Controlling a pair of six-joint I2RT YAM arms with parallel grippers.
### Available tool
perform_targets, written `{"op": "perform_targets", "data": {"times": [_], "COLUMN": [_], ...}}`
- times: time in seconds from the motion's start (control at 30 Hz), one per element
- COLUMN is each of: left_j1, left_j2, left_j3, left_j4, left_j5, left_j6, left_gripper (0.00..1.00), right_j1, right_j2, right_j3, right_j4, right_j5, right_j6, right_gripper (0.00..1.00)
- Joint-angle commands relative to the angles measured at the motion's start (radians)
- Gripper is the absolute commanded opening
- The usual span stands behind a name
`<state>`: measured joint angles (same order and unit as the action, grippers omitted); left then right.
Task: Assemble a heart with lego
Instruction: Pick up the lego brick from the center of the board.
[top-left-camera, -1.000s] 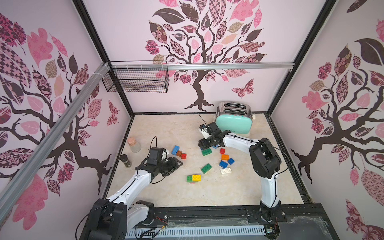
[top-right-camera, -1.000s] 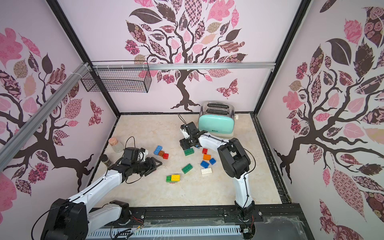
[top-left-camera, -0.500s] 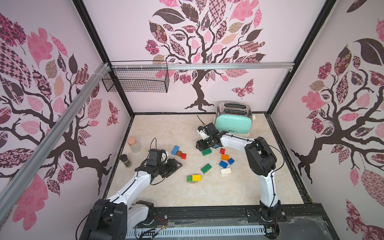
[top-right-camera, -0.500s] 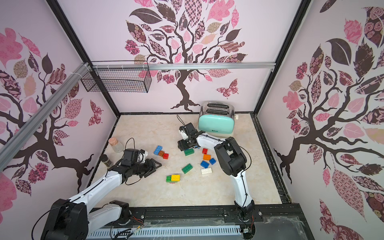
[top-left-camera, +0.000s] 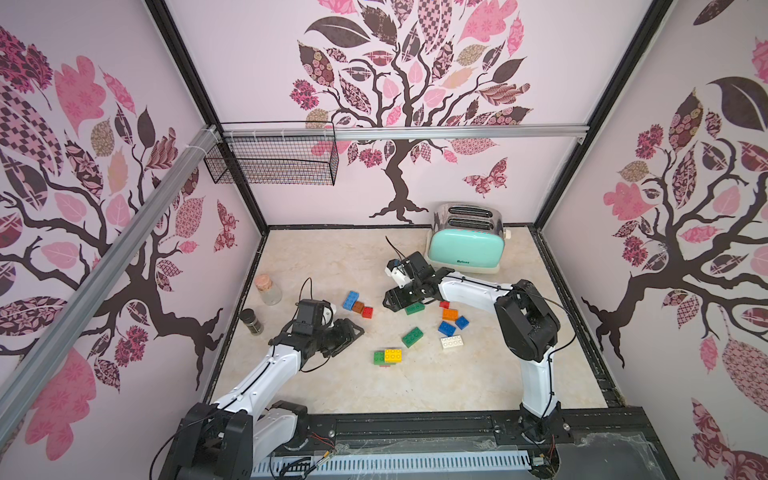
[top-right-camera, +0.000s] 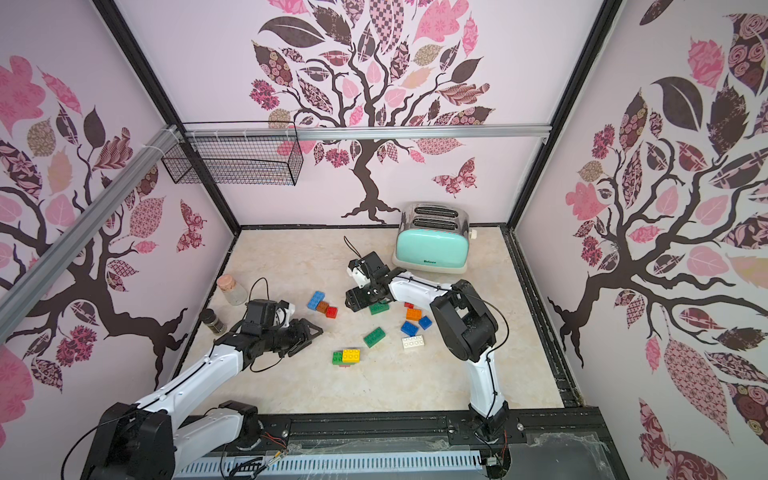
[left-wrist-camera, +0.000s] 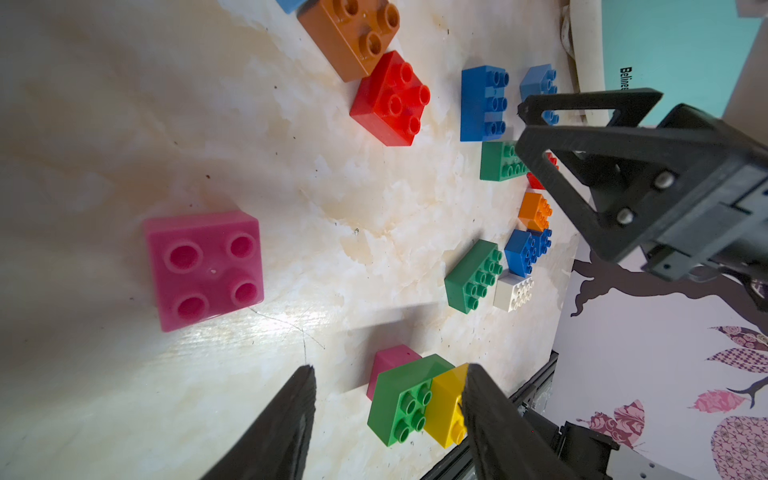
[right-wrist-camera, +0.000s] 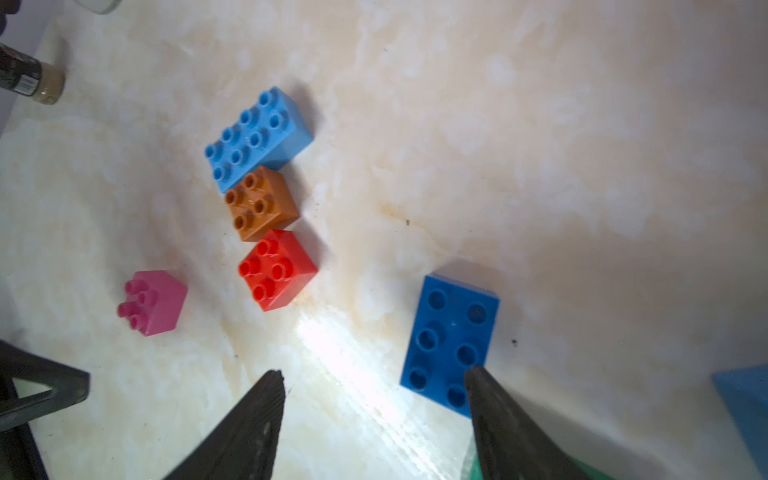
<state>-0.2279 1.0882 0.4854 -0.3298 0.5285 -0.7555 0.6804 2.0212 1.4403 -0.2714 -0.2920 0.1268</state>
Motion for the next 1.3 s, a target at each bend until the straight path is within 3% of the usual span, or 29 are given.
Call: {"op": "perform_targets", "data": {"times": [0.0,0.27,0.87,1.27], "left_j1": [0.004,0.004,0.004,0.005], "left_j2": [-0.022,-0.01,-0.004,-0.008], "left_j3": [-0.017,-0.015,-0.023,-0.027], "left_j4": [0.015,0.02,0.022,0.021], "left_j5": [0.007,0.003,-0.001,-0.004], "left_j6": [-0.003,-0.005,-0.005,-0.006], "left_gripper": [0.6,0.59,0.59,0.59], "right_j1": [-0.002,0.006,0.045,0.056], "right_j2": [-0.01,0.045,0.138,0.168], "right_j3": [0.015,0.078,0.166,0.195], "right_j4": [-0.059,-0.119,-0.163,-0.198], "right_j5": [0.063,0.212,0.256,0.317], "right_j6": [-0.043,-0.073,-0.076,-0.096], "right_gripper": [0.71,0.66,0.49,0.47]}}
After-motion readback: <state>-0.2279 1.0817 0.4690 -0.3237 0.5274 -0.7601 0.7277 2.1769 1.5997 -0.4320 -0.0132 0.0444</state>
